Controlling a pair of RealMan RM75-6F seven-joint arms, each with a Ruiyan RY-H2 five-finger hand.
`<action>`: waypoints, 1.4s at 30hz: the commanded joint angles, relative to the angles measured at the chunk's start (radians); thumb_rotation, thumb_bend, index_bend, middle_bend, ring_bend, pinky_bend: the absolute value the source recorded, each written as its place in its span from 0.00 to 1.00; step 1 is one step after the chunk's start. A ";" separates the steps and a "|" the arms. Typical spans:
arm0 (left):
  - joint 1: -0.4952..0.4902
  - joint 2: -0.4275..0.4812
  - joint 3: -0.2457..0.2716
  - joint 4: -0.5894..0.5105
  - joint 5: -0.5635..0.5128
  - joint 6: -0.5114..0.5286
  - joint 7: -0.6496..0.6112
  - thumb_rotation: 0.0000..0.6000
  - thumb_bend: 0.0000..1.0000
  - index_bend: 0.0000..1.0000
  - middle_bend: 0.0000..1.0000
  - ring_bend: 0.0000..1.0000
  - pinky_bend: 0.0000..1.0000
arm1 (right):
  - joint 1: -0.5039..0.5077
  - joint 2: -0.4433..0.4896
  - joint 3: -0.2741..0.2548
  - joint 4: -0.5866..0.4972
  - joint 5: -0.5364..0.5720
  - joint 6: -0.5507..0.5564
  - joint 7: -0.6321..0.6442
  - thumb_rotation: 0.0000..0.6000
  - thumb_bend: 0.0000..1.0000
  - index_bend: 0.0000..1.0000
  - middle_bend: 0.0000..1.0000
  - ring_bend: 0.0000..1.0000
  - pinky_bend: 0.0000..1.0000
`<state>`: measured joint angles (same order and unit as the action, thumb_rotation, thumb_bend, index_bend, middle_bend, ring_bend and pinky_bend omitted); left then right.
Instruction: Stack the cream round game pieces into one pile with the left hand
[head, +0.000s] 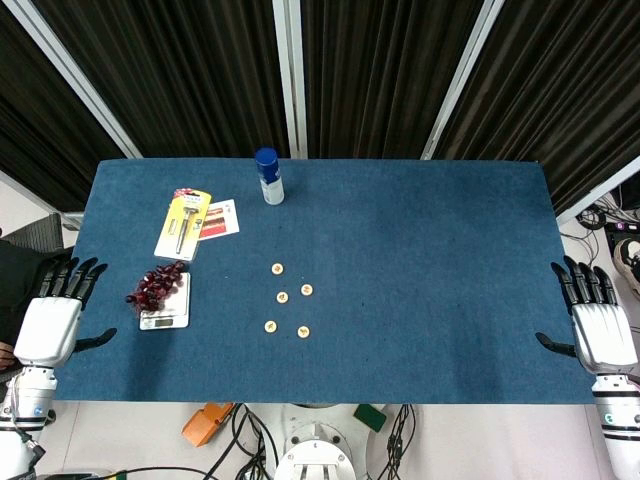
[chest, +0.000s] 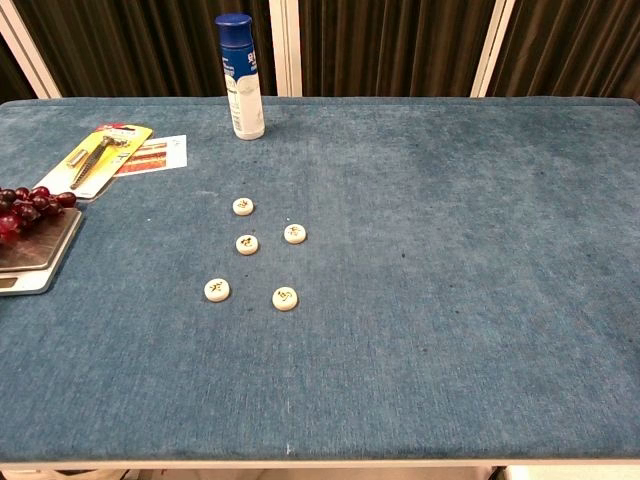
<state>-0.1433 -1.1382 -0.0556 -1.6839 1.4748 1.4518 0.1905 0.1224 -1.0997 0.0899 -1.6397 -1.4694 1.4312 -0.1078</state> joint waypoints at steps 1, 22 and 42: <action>-0.003 0.001 -0.002 -0.003 0.003 -0.001 0.002 1.00 0.08 0.13 0.08 0.01 0.00 | 0.004 -0.003 0.001 0.002 -0.004 -0.001 -0.004 1.00 0.09 0.00 0.02 0.00 0.02; -0.262 -0.113 -0.030 -0.057 0.072 -0.302 0.066 1.00 0.11 0.24 0.09 0.02 0.00 | 0.002 0.019 0.018 -0.017 0.012 0.023 -0.004 1.00 0.09 0.00 0.02 0.00 0.02; -0.423 -0.413 -0.035 0.100 -0.082 -0.503 0.192 1.00 0.26 0.36 0.10 0.00 0.00 | 0.007 0.017 0.015 -0.021 0.023 0.012 -0.019 1.00 0.09 0.00 0.02 0.00 0.02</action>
<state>-0.5600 -1.5425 -0.0899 -1.5914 1.4008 0.9528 0.3735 0.1291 -1.0832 0.1047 -1.6610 -1.4466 1.4431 -0.1263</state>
